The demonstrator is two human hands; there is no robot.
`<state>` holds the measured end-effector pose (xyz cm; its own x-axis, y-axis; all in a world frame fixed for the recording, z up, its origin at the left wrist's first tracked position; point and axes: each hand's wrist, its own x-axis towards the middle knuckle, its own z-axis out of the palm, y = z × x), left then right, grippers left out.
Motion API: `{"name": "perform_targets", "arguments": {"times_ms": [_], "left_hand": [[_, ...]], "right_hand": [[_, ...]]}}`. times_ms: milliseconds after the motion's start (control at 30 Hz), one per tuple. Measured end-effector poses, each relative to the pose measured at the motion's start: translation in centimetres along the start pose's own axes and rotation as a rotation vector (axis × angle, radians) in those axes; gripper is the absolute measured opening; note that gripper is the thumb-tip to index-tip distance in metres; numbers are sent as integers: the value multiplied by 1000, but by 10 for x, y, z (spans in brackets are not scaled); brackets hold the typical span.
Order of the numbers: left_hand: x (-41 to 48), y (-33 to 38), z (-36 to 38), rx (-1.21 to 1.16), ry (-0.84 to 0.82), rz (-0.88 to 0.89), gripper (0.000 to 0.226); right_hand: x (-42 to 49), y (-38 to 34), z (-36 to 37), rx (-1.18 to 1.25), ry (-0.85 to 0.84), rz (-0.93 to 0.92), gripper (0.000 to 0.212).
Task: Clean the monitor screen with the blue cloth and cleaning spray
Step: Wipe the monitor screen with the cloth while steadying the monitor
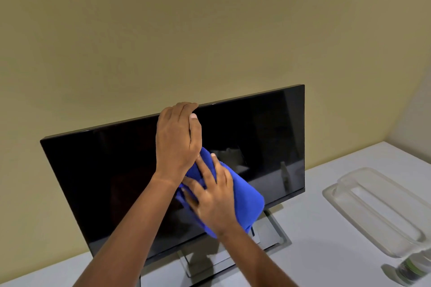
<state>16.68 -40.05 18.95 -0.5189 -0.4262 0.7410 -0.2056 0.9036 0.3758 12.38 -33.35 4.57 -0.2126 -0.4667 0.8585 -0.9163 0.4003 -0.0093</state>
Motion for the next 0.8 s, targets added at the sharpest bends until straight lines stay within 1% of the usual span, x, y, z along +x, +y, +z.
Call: {"name": "perform_targets", "arguments": {"times_ms": [67,100,133,200,267,300,367,400,433,500,633,700,733,767,800], "left_hand": [[2,-1,-1,-10,-9,3,51],[3,-2,-1,-11,-13,3,52],[3,-2,-2,-13,-17,-1,53],[1,0,-3,-20,-23,-9,54],[0,0,-3,-36,-16,-9,54],[0,0,-3,-46,-10,-11,55],[1,0,-2,-58,5,-20,56],[1,0,-2,-61,11,-24,56],[1,0,-2,-63,15,-26,56],[1,2,-2,-70,20,-18,56],[0,3,-4,-82,27,-14,56],[0,3,-6,-70,16,-15,57],[1,2,-7,-63,5,-4,57],[1,1,-7,-55,-6,12,57],[1,1,-8,-50,-13,21,57]], "right_hand": [[2,28,-3,21,10,-20,19],[3,43,-5,24,18,24,20],[5,61,-8,31,37,113,22],[12,97,-17,113,114,403,24],[25,129,-30,287,217,712,35],[33,139,-35,351,267,827,42],[47,144,-40,376,315,972,53],[53,138,-39,364,319,984,55],[58,126,-36,347,319,958,54],[62,91,-27,318,298,818,54],[58,11,-13,238,139,366,53],[57,10,-12,182,93,161,48],[60,22,-13,159,90,105,45],[65,38,-16,157,107,110,44],[71,54,-20,180,144,197,43]]}}
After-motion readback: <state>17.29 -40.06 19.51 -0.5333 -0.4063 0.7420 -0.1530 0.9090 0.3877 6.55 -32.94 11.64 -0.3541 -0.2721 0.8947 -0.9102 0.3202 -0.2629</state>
